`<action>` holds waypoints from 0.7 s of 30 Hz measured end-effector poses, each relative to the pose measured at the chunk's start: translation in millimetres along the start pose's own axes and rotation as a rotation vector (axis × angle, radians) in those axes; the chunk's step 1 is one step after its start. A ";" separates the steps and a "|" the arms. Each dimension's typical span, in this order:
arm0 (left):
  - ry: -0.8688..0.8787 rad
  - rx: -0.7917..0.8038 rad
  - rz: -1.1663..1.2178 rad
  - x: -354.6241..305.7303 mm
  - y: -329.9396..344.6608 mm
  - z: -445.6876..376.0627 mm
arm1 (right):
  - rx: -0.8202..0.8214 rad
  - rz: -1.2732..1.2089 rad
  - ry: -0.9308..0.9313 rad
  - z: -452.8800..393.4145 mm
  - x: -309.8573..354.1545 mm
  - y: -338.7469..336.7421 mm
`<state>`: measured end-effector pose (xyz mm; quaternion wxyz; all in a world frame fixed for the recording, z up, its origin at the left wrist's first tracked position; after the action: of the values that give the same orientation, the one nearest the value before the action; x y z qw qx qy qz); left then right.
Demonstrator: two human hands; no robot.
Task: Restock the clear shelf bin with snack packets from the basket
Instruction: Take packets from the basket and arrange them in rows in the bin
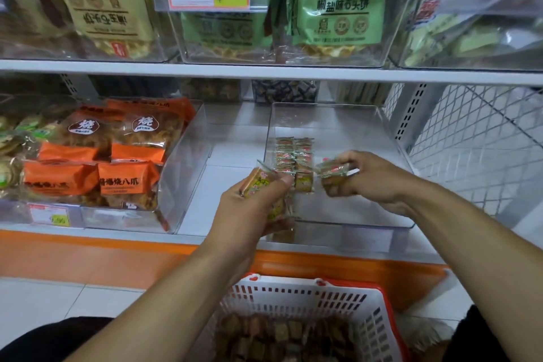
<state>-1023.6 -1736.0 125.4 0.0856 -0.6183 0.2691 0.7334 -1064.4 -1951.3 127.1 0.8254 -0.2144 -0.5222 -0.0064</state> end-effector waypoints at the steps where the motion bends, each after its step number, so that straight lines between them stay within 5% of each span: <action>1: -0.010 -0.001 0.002 2.8 1.5 0.3 | 0.000 0.016 0.058 -7.9 -7.0 7.3; 4: -0.039 -0.007 0.009 9.9 3.0 0.1 | 0.022 0.170 0.185 -34.7 -29.1 28.3; 11: -0.059 -0.022 0.032 12.8 4.0 -3.0 | -0.222 0.290 0.191 -72.2 -42.1 34.5; 21: -0.078 0.015 0.025 15.4 -1.1 -4.6 | -0.162 0.407 0.181 -80.9 -41.7 46.5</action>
<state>-1022.6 -1740.5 110.0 0.0915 -0.5852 0.2784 0.7561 -1003.0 -1947.2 45.6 0.8331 -0.3794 -0.3901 0.0993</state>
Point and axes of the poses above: each hand's wrist, its own z-axis away from the middle knuckle, its own y-axis out of the palm, x = y × z, the point moved 7 cm from there along -z, towards the middle knuckle, and after that the axes turned 7 degrees about y, right-handed, at the moved point
